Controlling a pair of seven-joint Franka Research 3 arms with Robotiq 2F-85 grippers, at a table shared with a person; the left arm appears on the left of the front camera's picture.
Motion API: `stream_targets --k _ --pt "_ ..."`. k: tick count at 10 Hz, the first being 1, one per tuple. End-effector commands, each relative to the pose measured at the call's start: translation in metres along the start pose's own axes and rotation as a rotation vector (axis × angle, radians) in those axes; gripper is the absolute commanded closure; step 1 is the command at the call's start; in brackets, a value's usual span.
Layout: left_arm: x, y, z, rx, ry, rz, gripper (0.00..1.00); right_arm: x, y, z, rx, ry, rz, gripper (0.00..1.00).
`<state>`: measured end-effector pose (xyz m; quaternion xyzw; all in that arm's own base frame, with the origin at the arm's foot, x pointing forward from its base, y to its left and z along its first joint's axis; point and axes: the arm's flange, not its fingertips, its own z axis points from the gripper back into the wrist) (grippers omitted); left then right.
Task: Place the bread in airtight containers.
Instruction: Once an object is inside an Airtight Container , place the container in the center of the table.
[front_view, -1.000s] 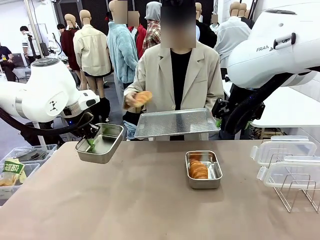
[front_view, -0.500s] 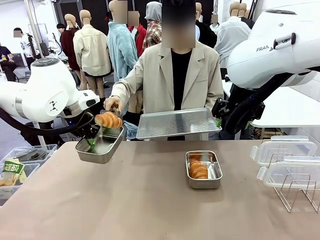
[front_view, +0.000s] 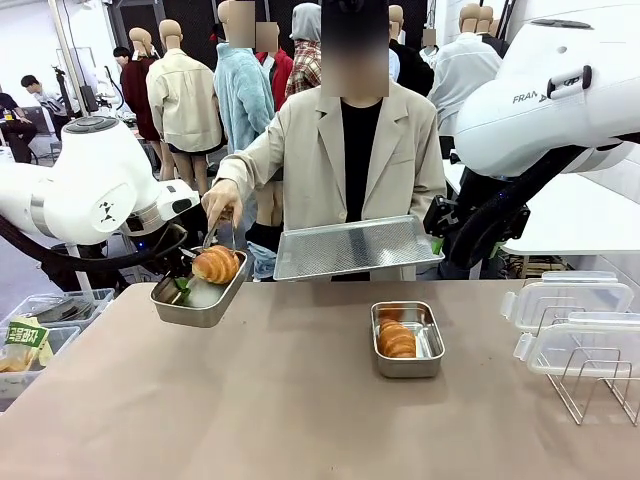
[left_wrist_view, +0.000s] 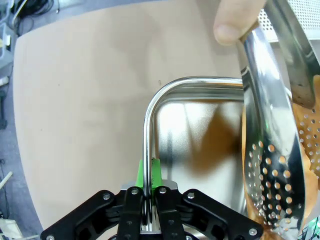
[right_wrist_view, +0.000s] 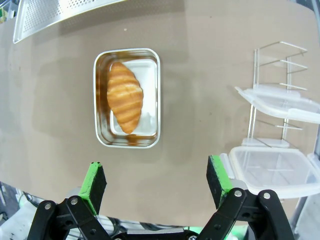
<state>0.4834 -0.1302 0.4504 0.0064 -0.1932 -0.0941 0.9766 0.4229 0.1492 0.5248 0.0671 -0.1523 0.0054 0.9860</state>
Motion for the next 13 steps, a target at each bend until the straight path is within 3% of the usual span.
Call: stream_targets --k 1,13 --pt "-0.0008 0.0021 0.0034 0.001 -0.019 -0.013 1.0 -0.0006 -0.0005 -0.0028 0.003 0.006 0.0 0.0" --pt "-0.0008 0.0021 0.0034 0.001 -0.019 -0.013 1.0 -0.0006 -0.0005 -0.0028 0.003 0.006 0.0 0.0"
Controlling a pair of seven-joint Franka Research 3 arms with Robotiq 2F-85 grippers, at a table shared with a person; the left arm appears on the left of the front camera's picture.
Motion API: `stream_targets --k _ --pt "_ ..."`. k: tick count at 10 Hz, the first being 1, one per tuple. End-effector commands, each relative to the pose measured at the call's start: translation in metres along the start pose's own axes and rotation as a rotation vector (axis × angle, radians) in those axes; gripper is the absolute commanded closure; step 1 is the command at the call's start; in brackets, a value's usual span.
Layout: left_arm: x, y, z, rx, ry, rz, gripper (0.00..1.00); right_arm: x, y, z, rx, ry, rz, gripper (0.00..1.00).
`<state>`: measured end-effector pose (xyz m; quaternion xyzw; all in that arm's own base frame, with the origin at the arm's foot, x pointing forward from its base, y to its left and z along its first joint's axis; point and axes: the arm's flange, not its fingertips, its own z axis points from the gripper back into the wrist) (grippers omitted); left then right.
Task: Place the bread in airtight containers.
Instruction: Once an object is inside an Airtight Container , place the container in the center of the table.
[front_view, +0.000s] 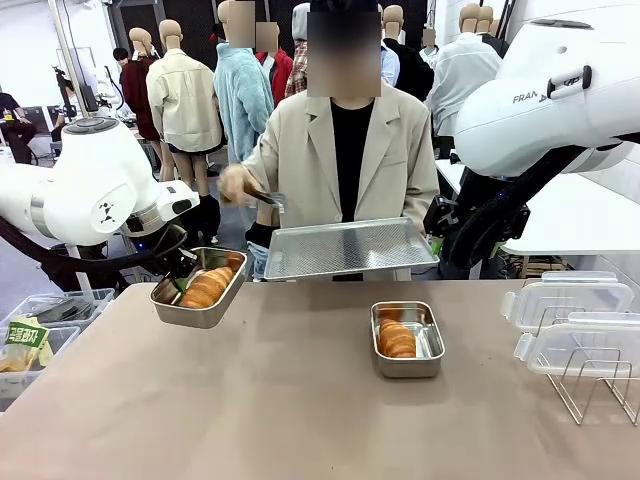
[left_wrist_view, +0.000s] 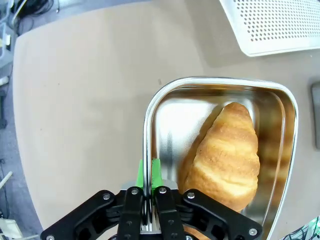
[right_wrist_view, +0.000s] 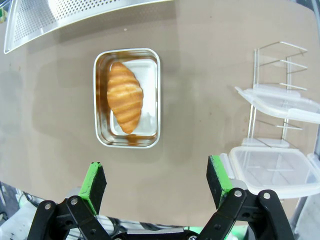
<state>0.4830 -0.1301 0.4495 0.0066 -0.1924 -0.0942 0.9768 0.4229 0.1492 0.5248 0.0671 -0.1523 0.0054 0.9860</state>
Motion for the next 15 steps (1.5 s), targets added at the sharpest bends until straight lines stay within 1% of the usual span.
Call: stream_targets --k 1,14,15 --pt "-0.0001 0.0021 0.0042 0.001 -0.021 -0.013 1.0 -0.0006 -0.0005 -0.0028 0.003 0.006 0.0 0.0" --pt "-0.0001 0.0021 0.0042 0.001 -0.021 -0.013 1.0 -0.0006 -0.0005 -0.0028 0.003 0.006 0.0 0.0" --pt "0.0 0.0 0.0 0.0 0.0 0.0 1.0 -0.0006 -0.0005 -0.0028 0.003 0.006 0.0 0.0"
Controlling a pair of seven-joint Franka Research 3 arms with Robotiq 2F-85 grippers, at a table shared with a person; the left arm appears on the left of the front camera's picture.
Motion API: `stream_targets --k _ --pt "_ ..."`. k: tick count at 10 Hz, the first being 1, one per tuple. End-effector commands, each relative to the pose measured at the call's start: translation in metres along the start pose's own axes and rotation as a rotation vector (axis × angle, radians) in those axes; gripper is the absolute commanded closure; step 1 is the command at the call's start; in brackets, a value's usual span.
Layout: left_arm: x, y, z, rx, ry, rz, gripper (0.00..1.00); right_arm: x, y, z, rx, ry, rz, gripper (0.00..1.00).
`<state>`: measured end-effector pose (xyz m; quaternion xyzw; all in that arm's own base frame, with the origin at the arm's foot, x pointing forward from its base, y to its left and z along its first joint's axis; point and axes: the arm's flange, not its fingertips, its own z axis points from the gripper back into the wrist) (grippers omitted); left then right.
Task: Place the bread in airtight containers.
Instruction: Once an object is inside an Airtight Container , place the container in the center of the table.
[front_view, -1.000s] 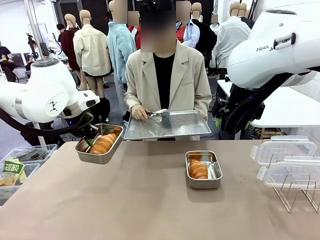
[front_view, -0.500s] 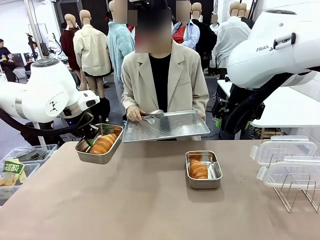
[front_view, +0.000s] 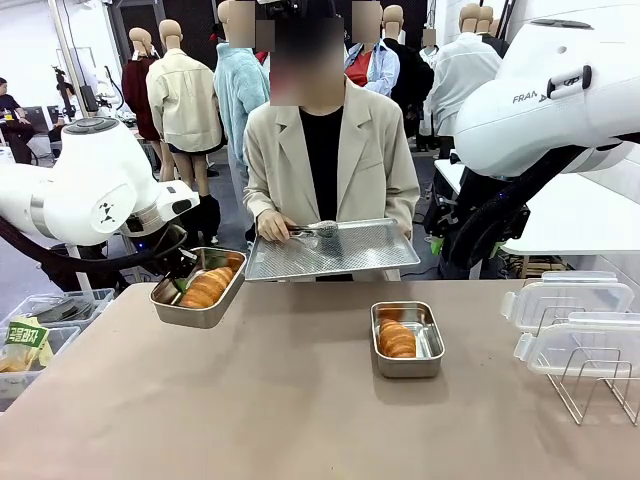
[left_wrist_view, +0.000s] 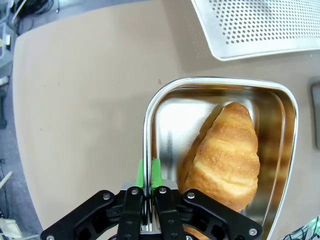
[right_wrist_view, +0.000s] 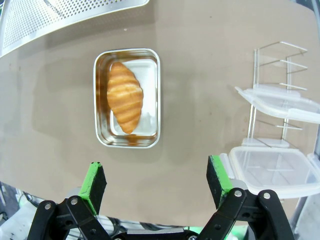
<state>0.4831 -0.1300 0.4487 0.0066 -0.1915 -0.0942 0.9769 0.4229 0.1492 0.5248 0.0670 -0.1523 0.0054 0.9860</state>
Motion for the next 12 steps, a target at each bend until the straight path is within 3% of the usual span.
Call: stream_targets --k 1,8,11,12 --pt "0.001 0.007 -0.011 -0.005 0.011 0.0 1.0 -0.001 -0.001 -0.003 0.003 0.006 0.0 0.0" --pt "-0.023 0.047 -0.1 -0.056 0.076 0.173 1.0 -0.001 -0.001 -0.003 0.003 0.006 0.0 0.0" --pt "-0.026 0.056 -0.121 -0.003 0.069 0.182 1.0 -0.001 -0.001 -0.003 0.003 0.006 0.0 0.0" --pt "-0.026 0.056 -0.124 0.015 0.08 0.167 0.86 -0.001 -0.001 -0.003 0.003 0.006 0.0 0.0"
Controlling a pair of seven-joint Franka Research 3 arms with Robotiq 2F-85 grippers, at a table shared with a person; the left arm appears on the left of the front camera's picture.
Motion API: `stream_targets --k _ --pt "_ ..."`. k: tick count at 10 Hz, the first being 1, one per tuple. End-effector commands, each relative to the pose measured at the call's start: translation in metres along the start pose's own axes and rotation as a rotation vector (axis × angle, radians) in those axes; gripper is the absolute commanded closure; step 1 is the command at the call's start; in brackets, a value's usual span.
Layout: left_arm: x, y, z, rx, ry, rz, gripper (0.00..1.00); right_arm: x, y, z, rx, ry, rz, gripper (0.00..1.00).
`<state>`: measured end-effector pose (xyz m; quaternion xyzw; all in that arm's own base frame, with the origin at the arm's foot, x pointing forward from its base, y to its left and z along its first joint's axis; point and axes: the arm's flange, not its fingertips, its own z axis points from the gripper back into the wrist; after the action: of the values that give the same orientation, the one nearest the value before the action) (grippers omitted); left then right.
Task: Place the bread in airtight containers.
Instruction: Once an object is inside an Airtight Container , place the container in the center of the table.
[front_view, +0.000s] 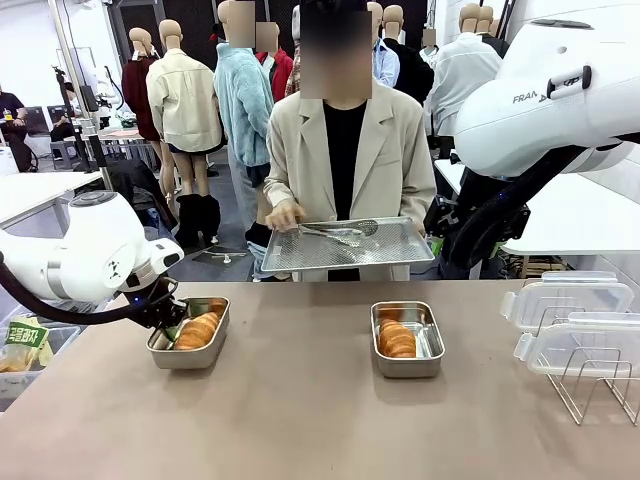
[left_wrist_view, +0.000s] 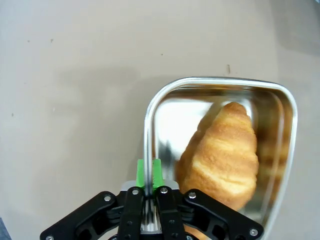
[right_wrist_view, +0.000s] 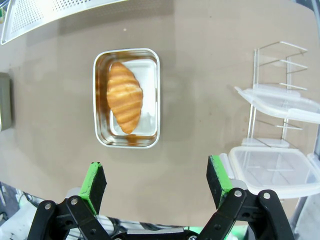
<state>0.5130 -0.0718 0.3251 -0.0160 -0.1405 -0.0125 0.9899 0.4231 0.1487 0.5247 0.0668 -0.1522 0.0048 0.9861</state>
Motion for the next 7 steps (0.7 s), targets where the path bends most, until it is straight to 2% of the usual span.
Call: stream_targets --k 1,3,5,7 --pt "0.004 -0.002 -0.001 0.031 -0.016 -0.017 0.66 -0.001 0.0 -0.003 0.003 0.006 0.001 0.0" --pt "0.003 -0.007 0.01 0.009 -0.019 -0.058 0.26 -0.001 0.0 -0.003 0.003 0.006 0.001 0.0" --pt "0.006 -0.008 0.04 0.025 -0.032 -0.097 0.23 -0.001 0.0 -0.003 0.003 0.006 0.001 0.0" --pt "0.009 -0.002 0.092 0.02 -0.04 -0.134 0.23 -0.001 0.0 -0.003 0.003 0.006 0.001 0.0"
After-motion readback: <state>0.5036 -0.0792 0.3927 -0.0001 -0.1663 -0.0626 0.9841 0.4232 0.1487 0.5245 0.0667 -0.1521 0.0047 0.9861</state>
